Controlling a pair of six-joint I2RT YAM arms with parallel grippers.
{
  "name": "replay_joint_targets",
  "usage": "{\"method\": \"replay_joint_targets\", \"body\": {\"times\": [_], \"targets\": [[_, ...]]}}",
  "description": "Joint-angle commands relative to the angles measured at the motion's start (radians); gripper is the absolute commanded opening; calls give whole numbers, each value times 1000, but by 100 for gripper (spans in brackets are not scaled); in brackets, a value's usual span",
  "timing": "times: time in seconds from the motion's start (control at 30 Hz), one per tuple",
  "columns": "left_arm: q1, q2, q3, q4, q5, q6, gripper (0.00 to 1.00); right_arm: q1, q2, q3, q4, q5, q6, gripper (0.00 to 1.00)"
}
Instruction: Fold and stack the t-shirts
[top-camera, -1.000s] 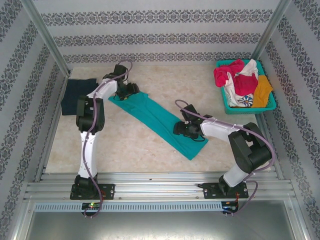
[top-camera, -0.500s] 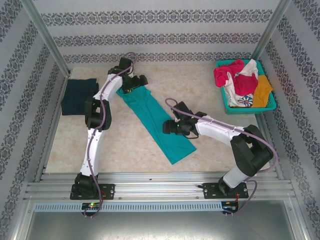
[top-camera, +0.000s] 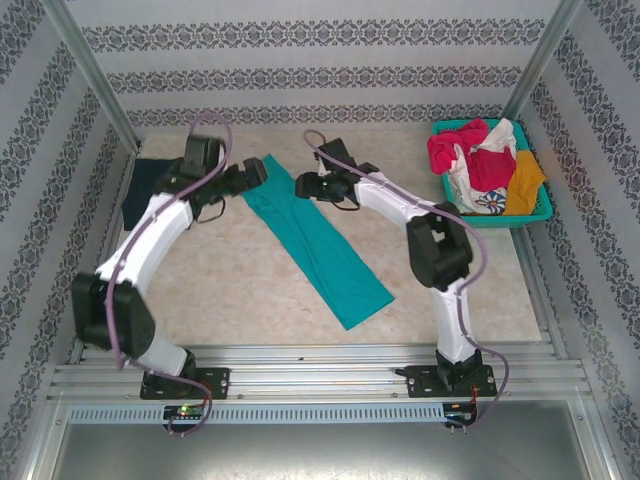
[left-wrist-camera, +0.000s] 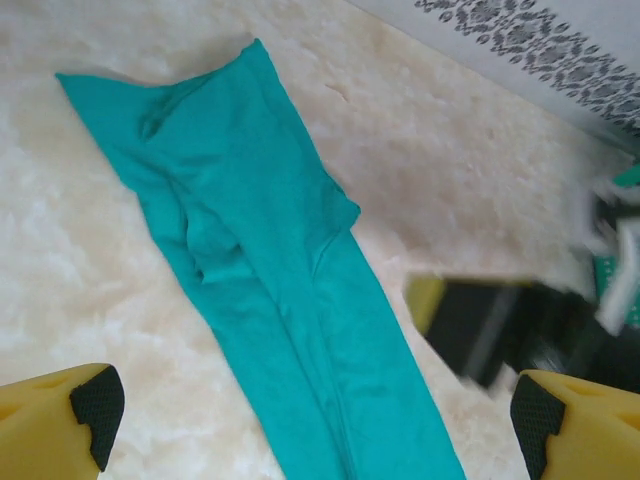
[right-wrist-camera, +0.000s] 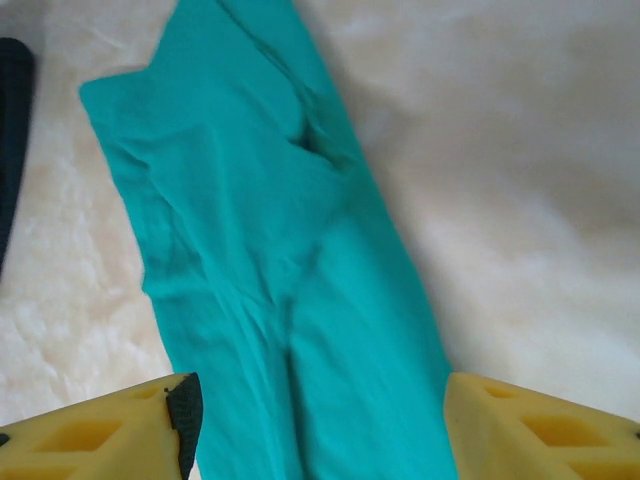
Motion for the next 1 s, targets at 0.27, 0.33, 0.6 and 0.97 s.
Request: {"method": "replay_joint_targets", "body": {"times": [0.27,0.33,0.6,0.97], "targets": [[-156,-370,-474,93,-132,-197,100,52,440,553,-128,-170,72,62],[-169,-384,-494,104,-128,-203,100,48,484,612,-152,-164,89,62],[-229,-243,-450,275,10,-73,100,-52,534,666,-215,-84,125,62],[-452,191,-265,547,215,471,100,-178,450,514,-218,-94,126,63]]}}
